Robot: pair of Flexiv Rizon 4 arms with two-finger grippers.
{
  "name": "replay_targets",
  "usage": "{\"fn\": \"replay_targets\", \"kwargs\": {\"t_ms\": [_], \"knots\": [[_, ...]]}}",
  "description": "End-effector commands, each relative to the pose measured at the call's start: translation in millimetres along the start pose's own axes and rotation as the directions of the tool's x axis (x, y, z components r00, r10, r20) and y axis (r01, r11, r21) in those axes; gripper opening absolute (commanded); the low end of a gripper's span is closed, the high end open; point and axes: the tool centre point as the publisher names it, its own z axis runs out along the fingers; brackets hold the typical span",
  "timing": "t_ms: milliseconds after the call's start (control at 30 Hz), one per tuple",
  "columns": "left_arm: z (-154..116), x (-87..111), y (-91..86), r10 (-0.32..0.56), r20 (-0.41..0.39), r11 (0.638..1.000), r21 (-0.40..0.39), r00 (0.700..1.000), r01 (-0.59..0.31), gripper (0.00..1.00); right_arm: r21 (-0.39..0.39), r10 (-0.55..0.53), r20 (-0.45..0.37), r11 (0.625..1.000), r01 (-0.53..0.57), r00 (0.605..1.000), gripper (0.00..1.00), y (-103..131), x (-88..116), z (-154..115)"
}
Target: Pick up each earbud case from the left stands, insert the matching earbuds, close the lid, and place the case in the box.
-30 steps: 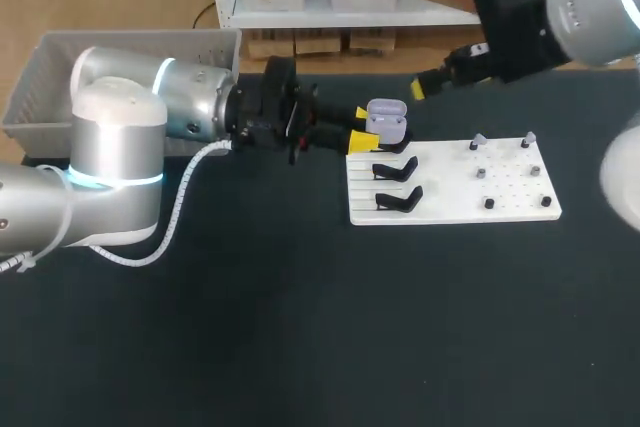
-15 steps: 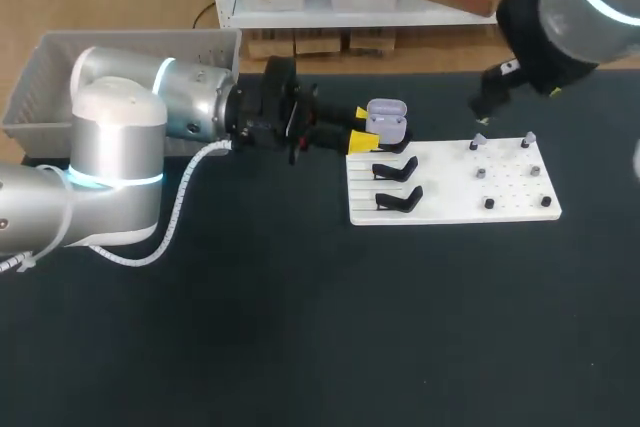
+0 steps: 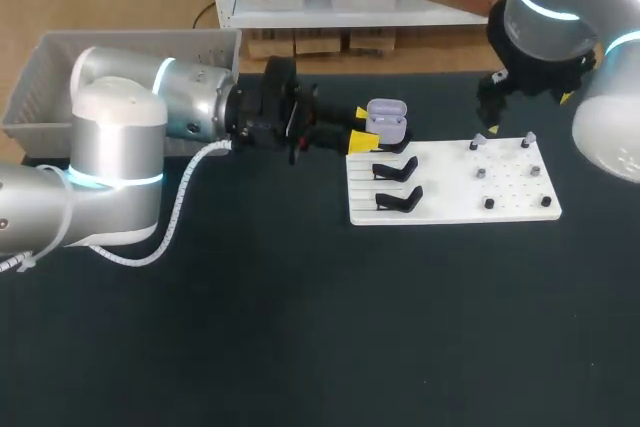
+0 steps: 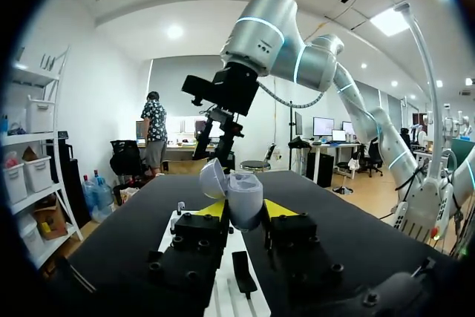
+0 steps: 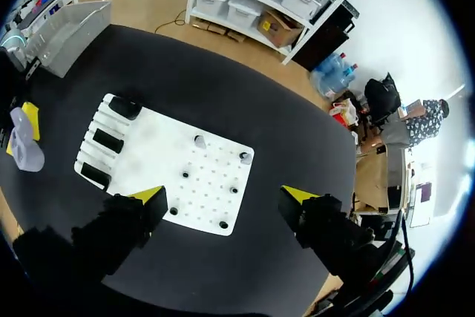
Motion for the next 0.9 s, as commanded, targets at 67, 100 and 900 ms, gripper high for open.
{"fn": "replay_targets", "kwargs": {"t_ms": [67,100,900], "knots": [[0,0.6,-0.4,0.002,0.002,1.0,-0.002,1.0,-0.002,0.0,-0.022,0.008,-0.05,1.0,-0.009,0.999,1.0,0,-2,8],[0,0.6,-0.4,0.002,0.002,1.0,-0.002,1.0,-0.002,0.0,-0.022,0.008,-0.05,1.0,-0.009,0.999,1.0,0,-2,8],[0,0.6,-0.4,0.002,0.002,1.0,-0.002,1.0,-0.002,0.0,-0.042,0.009,-0.091,0.999,-0.013,0.996,1.0,-7,-4,46]]}}
